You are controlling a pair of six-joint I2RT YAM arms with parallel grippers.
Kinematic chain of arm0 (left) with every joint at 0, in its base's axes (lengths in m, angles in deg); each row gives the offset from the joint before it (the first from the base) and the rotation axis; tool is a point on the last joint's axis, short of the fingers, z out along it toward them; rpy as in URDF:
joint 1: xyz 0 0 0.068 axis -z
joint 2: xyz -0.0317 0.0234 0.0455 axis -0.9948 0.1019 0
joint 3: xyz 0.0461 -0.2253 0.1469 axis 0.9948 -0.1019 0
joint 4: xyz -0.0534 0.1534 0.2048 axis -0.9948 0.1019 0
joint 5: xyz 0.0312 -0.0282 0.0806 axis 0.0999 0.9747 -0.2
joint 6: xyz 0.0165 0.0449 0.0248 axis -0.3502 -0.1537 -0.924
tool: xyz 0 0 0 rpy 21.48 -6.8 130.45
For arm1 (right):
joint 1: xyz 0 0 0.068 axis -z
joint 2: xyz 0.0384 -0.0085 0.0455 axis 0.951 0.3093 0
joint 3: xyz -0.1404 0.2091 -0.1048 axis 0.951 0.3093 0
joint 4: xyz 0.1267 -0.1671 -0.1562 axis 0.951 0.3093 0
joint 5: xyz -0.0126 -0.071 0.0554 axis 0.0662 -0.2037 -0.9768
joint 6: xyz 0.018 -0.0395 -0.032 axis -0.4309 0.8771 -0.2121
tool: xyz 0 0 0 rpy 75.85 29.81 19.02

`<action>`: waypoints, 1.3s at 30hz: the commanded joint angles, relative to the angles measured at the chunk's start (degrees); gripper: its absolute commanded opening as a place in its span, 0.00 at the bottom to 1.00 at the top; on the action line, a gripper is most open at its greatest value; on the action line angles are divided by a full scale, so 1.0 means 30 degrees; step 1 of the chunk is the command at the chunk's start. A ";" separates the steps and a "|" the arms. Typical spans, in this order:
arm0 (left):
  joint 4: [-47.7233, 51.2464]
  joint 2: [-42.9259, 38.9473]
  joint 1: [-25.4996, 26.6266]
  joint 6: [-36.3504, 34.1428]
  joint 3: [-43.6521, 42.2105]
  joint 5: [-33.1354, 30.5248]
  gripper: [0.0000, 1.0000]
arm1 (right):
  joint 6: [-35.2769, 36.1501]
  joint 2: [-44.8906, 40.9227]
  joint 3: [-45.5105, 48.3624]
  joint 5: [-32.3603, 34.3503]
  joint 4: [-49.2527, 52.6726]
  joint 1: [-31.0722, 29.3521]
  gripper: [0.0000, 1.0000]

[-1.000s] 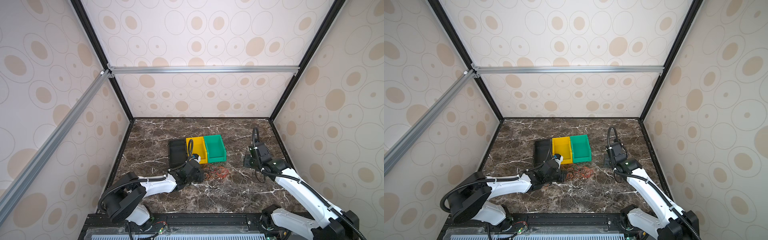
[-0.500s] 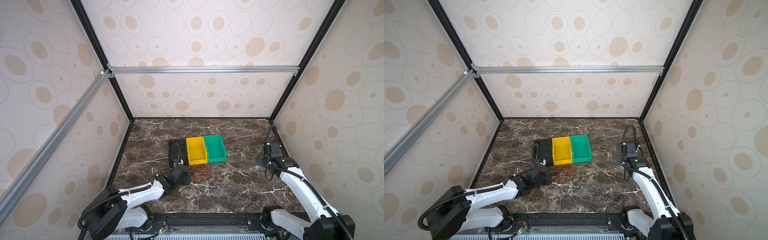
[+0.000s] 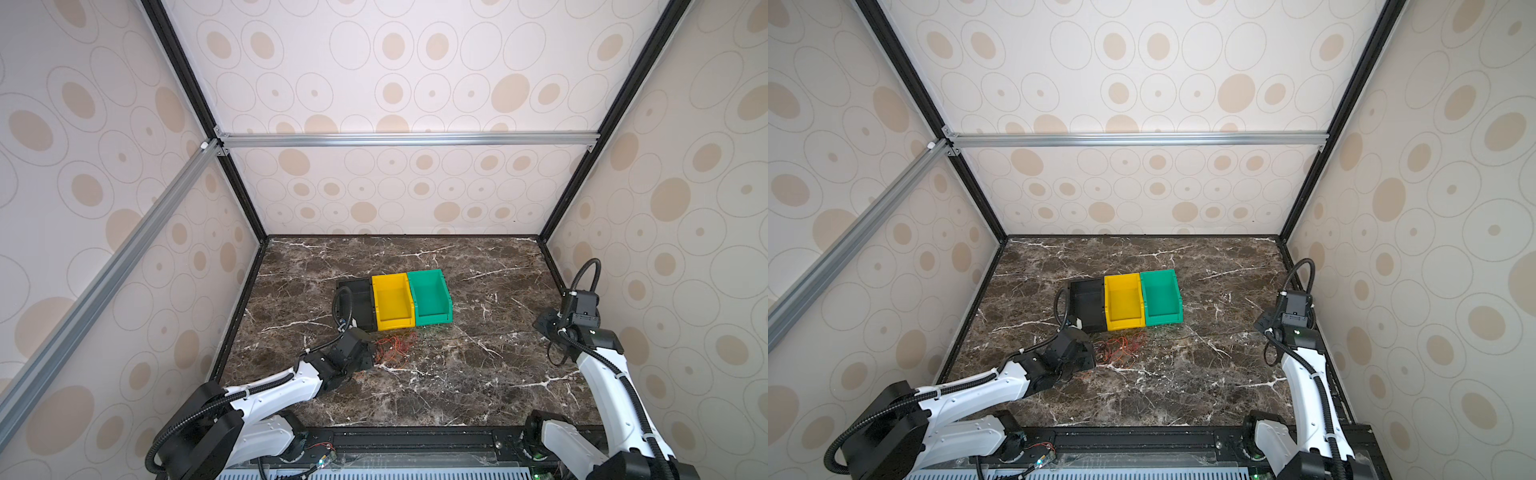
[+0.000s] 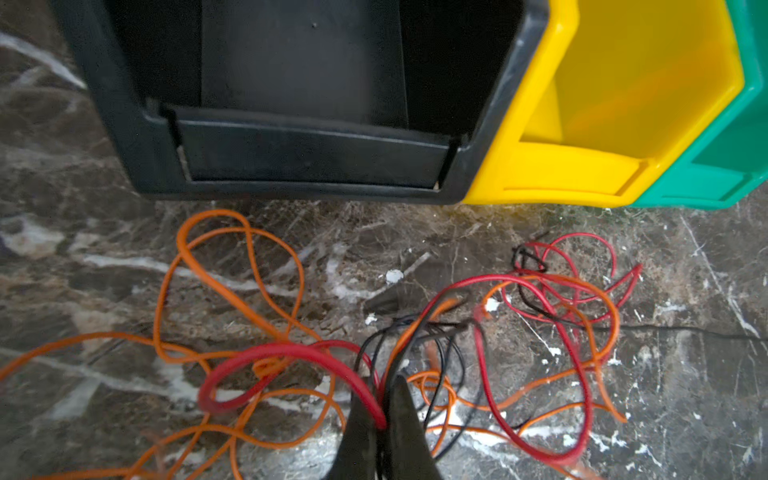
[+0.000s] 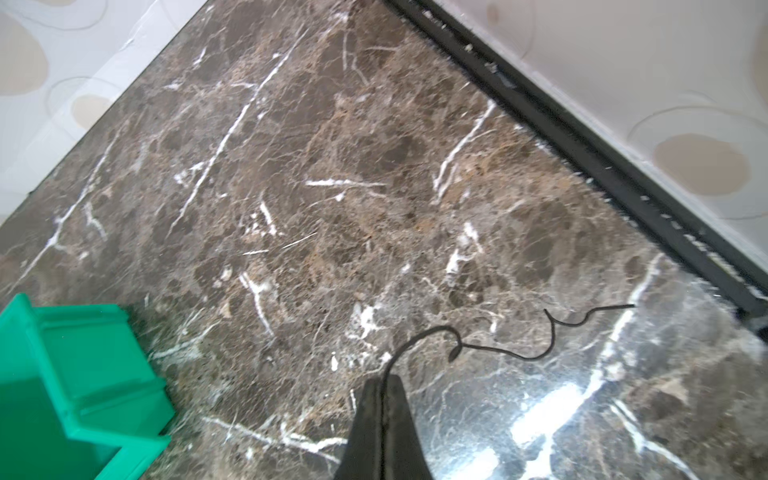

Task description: Untangle the cables

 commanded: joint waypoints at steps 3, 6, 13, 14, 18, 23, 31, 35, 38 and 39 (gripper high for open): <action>0.0873 -0.0024 -0.0108 -0.1331 0.1495 0.0692 0.39 | -0.0122 0.0973 0.0816 -0.4131 -0.0645 -0.0519 0.00; 0.2330 0.0107 0.0019 -0.2199 0.2924 0.0459 0.54 | -0.0181 0.1111 0.1505 -0.3730 -0.0865 -0.1442 0.00; 0.2101 0.2168 0.1196 -0.3574 0.5319 0.1112 0.73 | 0.0187 0.1707 0.2280 -0.4216 -0.1282 -0.2417 0.23; 0.1800 0.2749 0.1340 -0.3636 0.5451 0.1206 0.74 | 0.0361 0.1828 0.2125 -0.4241 -0.0947 -0.2558 0.30; 0.0661 0.4823 0.1876 -0.3696 0.5636 0.0982 0.74 | 0.0631 0.1348 0.1931 -0.4114 -0.0421 -0.3373 0.47; -0.0460 0.6979 0.2148 -0.3711 0.5823 0.1319 0.72 | 0.0140 0.0956 0.1711 -0.4102 -0.0172 -0.5580 0.55; -0.1293 0.8917 0.2280 -0.3408 0.5606 0.1592 0.54 | -0.2402 0.3016 0.2225 -0.5878 -0.3431 -1.0046 0.58; -0.1702 0.8858 0.2289 -0.3084 0.5461 0.1615 0.25 | -0.3779 0.5036 0.2305 -0.6214 -0.5621 -1.2264 0.59; -0.2373 0.8238 0.2289 -0.2583 0.5244 0.1862 0.09 | -0.4879 0.6311 0.2387 -0.6856 -0.7330 -1.3431 0.59; -0.2865 0.7913 0.2305 -0.2364 0.5039 0.2086 0.06 | -0.5191 0.6640 0.2342 -0.6997 -0.7785 -1.3727 0.59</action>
